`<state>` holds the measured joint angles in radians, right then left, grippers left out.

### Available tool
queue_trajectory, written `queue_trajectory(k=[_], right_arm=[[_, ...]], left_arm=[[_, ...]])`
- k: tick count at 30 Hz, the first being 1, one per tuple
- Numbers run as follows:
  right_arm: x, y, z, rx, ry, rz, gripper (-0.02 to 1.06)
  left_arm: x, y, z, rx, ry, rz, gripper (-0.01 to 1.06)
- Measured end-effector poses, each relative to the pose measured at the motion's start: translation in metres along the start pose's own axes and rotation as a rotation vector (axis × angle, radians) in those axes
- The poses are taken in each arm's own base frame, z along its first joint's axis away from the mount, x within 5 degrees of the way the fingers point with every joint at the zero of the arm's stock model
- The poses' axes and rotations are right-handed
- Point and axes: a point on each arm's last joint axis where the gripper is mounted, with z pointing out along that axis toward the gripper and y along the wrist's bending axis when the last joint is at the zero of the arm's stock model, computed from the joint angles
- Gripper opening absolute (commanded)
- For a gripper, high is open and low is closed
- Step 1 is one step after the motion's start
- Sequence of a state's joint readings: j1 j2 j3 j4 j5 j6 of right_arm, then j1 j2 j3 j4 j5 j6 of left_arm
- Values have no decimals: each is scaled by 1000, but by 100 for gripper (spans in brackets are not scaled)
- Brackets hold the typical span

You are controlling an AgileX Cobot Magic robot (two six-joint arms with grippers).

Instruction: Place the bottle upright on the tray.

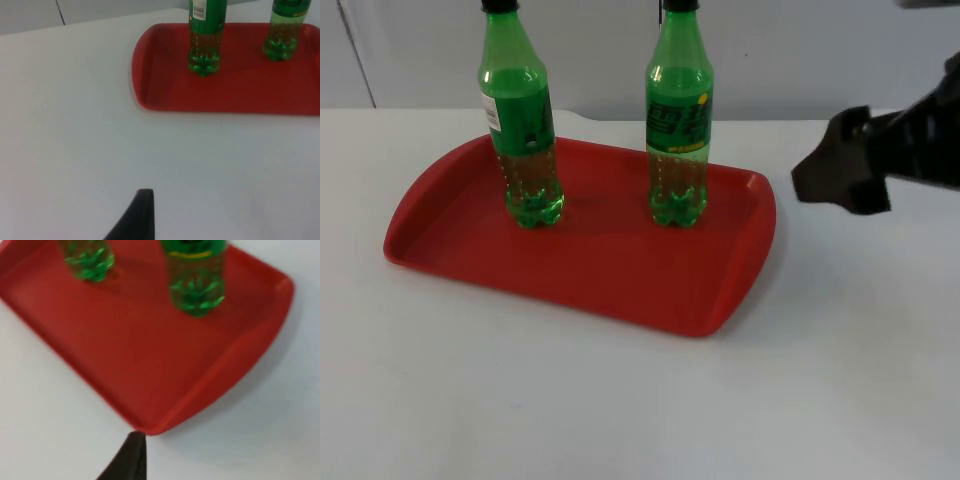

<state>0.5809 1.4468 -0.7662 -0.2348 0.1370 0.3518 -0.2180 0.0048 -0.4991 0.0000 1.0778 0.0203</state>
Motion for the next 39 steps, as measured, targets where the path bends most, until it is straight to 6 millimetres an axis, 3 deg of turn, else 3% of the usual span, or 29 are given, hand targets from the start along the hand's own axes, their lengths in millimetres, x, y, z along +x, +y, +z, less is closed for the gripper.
queue_trajectory(k=[6,19,30,39], right_arm=[[4,18,-1,-39,26,-44,105],[14,16,-6,-17,106,-6,105],[14,11,-70,-44,-62,-1,105],[44,0,-129,-58,-230,-86,105]], left_arm=[[0,0,0,0,0,0,105],[0,0,0,0,0,0,105],[0,0,0,0,0,0,105],[0,0,0,0,0,0,105]])
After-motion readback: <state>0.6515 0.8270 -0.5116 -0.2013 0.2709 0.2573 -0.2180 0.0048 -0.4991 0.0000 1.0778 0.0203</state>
